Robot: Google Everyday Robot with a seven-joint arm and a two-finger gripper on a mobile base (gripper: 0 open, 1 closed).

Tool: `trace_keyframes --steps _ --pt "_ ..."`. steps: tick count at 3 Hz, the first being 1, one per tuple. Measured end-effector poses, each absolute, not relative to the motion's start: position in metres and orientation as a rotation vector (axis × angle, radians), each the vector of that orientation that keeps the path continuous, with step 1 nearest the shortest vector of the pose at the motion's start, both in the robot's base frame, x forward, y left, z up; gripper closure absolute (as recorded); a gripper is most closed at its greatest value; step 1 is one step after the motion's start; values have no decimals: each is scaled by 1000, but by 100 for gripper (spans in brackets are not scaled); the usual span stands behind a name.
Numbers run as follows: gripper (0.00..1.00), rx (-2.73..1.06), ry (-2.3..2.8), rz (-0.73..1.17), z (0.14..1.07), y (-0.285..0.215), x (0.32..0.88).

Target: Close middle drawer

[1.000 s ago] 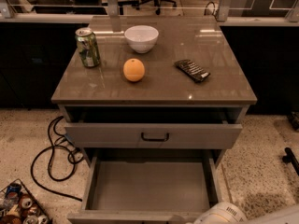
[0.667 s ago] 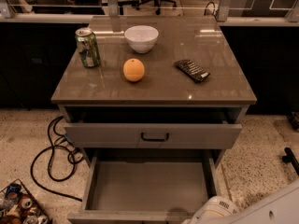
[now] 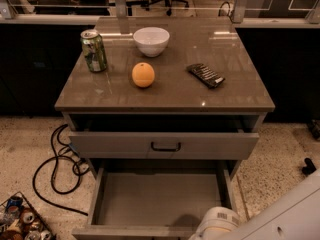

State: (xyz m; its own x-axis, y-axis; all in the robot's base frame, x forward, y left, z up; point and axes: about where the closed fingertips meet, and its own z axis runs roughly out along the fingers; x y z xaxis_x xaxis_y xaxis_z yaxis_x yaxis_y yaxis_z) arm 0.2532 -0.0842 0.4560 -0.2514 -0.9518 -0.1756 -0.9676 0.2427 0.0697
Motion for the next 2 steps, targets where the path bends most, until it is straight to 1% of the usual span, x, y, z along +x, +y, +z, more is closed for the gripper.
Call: trace_keyframes --steps 2 --pt "100 -1867 2525 277 400 -52 213"
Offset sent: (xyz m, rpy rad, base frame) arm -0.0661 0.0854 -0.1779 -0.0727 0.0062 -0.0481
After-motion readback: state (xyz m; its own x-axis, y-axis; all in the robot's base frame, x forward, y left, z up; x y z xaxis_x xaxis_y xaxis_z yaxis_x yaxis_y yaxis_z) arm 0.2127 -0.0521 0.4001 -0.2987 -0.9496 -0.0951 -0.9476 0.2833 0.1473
